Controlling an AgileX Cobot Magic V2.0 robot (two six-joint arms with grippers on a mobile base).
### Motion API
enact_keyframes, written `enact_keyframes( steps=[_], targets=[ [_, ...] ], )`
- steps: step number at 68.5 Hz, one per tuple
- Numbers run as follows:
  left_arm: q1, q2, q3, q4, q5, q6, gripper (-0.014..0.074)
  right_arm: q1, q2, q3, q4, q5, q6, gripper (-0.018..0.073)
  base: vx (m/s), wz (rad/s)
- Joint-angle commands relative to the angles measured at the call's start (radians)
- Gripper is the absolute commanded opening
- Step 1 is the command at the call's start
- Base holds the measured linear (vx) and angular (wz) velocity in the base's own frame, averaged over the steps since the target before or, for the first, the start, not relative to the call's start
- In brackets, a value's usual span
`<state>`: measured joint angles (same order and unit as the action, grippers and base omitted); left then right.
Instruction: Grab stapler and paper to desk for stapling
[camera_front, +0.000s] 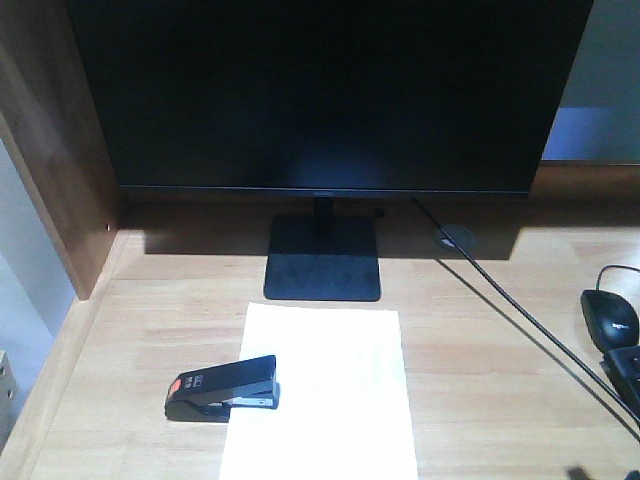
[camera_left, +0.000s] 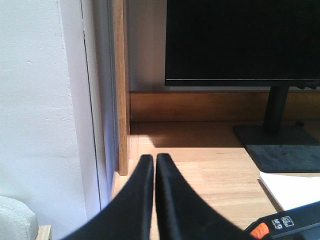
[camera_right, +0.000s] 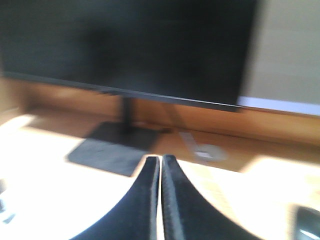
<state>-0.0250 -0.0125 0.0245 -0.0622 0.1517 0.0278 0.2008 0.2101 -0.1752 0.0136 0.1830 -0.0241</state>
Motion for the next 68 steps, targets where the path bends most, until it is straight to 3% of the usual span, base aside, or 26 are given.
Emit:
enact_keyframes(
  steps=[1,15,26,37,68],
  targets=[
    [0.002,-0.015,0.01,-0.008,-0.085,-0.01,-0.0006,-0.07,-0.005,0.003,0.022,-0.078,-0.011,-0.001,0.0,0.0],
    [0.002,-0.015,0.01,-0.008,-0.085,-0.01,-0.0006,-0.198,-0.113,0.134,0.035,-0.083,0.005,-0.001,0.0,0.0],
    [0.002,-0.015,0.01,-0.008,-0.085,-0.01,-0.0006,-0.251,-0.236,0.209,0.025,-0.065,0.024,-0.001,0.0,0.0],
    [0.002,-0.015,0.01,-0.008,-0.084,-0.01,-0.0006,-0.25,-0.23,0.207,-0.03,-0.067,0.019,-0.001,0.0,0.0],
    [0.002,-0.015,0.01,-0.008,-0.084,-0.01,-0.0006,-0.25,-0.23,0.207,-0.039,-0.08,0.014,-0.001,0.0,0.0]
  ],
)
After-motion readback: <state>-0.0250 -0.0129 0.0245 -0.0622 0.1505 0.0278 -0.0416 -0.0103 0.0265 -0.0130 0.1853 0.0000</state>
